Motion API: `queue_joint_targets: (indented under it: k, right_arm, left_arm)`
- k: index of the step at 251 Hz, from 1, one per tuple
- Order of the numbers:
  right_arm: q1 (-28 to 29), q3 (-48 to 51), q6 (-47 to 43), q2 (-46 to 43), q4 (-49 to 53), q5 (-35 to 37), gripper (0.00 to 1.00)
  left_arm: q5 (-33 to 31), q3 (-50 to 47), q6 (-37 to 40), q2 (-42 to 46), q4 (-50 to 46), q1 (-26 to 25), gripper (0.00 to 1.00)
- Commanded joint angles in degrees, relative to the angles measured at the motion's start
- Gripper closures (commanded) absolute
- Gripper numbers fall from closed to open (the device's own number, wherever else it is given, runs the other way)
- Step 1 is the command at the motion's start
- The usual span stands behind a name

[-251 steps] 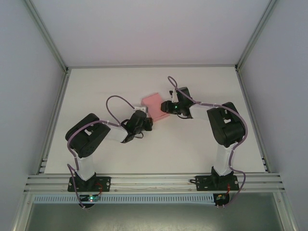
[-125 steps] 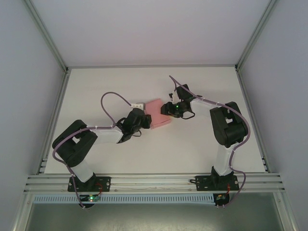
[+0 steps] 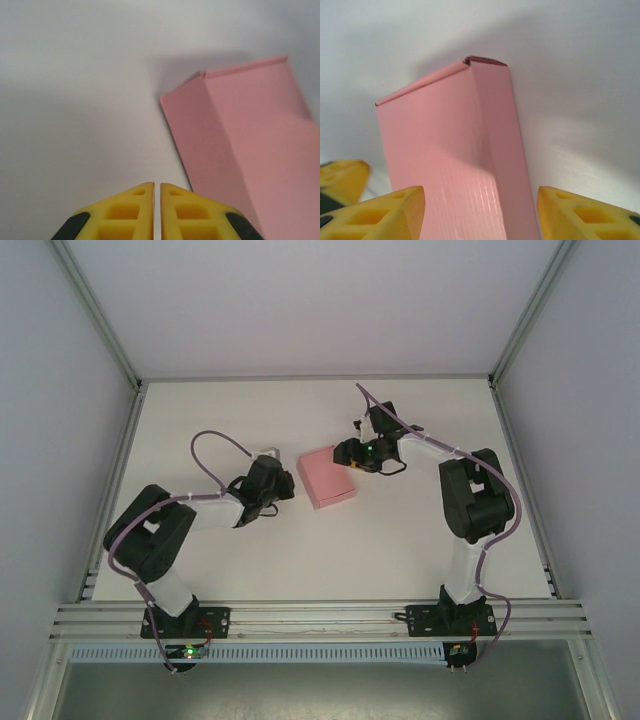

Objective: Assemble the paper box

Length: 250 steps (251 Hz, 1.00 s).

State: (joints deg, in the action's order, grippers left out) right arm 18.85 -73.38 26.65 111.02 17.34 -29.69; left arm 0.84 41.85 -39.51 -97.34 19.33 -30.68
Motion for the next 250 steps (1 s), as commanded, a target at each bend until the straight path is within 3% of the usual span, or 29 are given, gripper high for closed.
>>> queue_joint_targets:
  k: [1,63,107,168,210,250]
  right_arm:
    - [-0.37,-0.68,-0.45,2.69,0.85,-1.51,0.40]
    - [0.92,0.12,-0.47,5.09,0.07,-4.67,0.40]
    - [3.46,1.89,1.39,6.29,-1.89,-7.31,0.46]
    - [6.46,5.51,7.20,5.74,-10.06,-11.70,0.48]
    - [7.68,8.12,11.62,5.39,-15.12,-12.87,0.49]
    - [6.44,8.96,8.49,3.41,-10.95,-6.21,0.49]
  left_arm:
    - [5.57,3.02,-0.52,-3.15,-0.29,-0.17,0.91]
    - [12.12,5.88,-1.56,-9.54,4.73,-0.37,0.92]
    - [12.82,9.29,-0.47,-12.85,5.77,-1.97,0.92]
    - [12.31,9.27,-4.88,-15.24,15.85,-2.66,0.91]
    - [8.18,7.79,-6.98,-16.47,25.39,-3.77,0.87]
    - [5.01,8.08,-4.85,-14.47,20.19,-4.17,0.87]
